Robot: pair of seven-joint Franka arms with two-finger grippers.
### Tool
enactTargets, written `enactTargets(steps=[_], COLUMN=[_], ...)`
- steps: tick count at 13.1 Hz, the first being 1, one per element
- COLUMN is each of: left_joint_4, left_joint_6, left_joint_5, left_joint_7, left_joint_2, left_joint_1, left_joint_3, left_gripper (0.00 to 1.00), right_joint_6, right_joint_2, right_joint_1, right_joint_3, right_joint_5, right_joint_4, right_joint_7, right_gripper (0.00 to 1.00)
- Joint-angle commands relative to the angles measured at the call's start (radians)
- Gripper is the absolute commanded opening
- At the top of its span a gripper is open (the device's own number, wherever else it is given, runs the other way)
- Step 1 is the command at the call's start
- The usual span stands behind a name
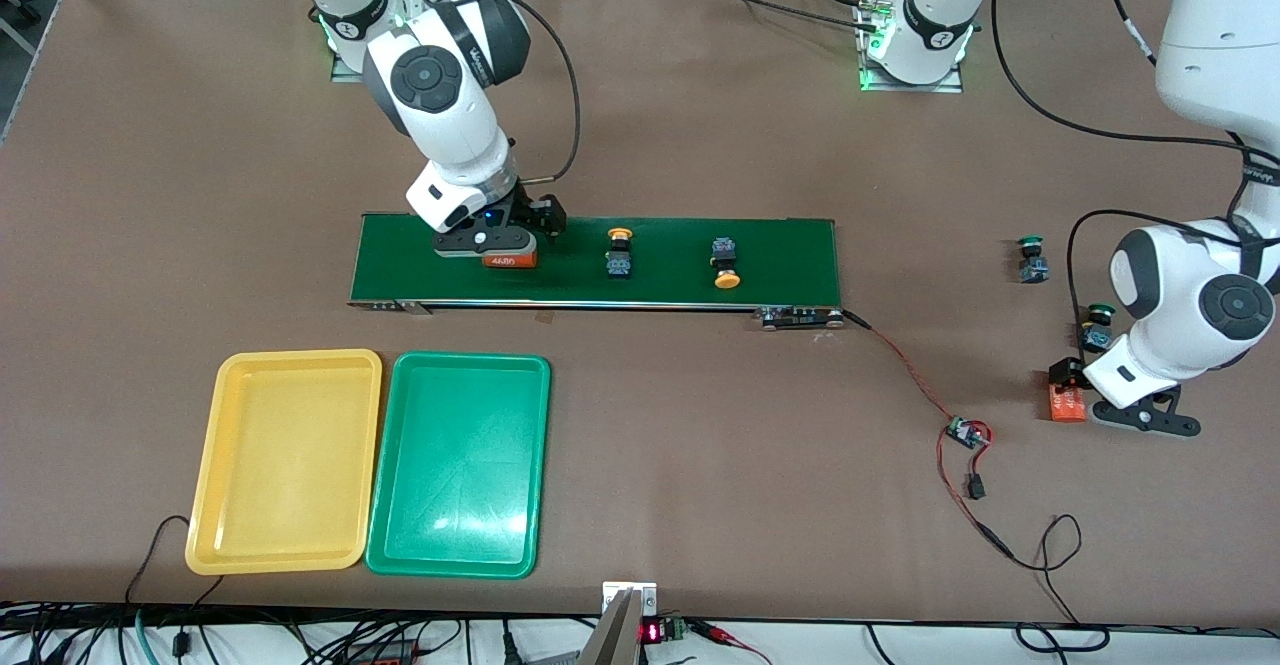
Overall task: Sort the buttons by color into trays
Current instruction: 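Grasp the second orange cylinder with the left gripper while the right gripper reaches a button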
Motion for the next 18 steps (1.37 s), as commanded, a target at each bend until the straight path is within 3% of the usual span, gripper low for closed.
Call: enactTargets(steps=[1,3,5,7,9,12,14,16,18], left_joint_4=[0.028,0.028,0.026,0.029,0.040,0.074,0.159,0.242,0.281], left_joint_6=[0.024,0.024,0.014,0.009,-0.040,-0.213,-0.387,-0.579,-0.660], left_joint_5=[-0.080,-0.102,-0.121,-0.122,-0.120,-0.118,-0.117,-0.114,-0.115], left_joint_7=[0.038,0.036,0.027,0.031,0.033,0.031,0.033,0.059,0.091], left_joint_2=[0.053,0.070,0.069,0.059,0.036,-0.034,-0.053,-0.068,-0.074], left_joint_1=[0.014,0.014,0.013,0.008,0.003,0.003,0.003,0.003,0.003], left_joint_3=[-0.009,-0.011,-0.012,-0.012,-0.014,-0.052,-0.089,-0.155,-0.199], left_gripper=[0.97,0.72,0.33,0.19,0.15,0.13,0.13,0.14,0.14], right_joint_6=[0.059,0.084,0.084,0.084,0.084,0.081,0.072,0.058,0.041], right_joint_2=[0.053,0.068,0.073,0.073,0.075,0.075,0.085,0.094,0.095], right_joint_1=[0.023,0.030,0.036,0.036,0.036,0.036,0.036,0.042,0.042], right_joint_3=[-0.001,-0.001,-0.001,-0.001,-0.001,0.000,0.002,0.002,0.002], right_joint_5=[0.008,0.008,0.008,0.008,0.008,0.008,0.019,0.088,0.109], right_joint_4=[0.020,0.020,0.020,0.020,0.020,0.020,0.031,0.032,0.034], right_joint_7=[0.033,0.033,0.033,0.033,0.031,0.104,0.178,0.198,0.200], right_gripper=[1.00,1.00,1.00,1.00,1.00,1.00,1.00,1.00,1.00])
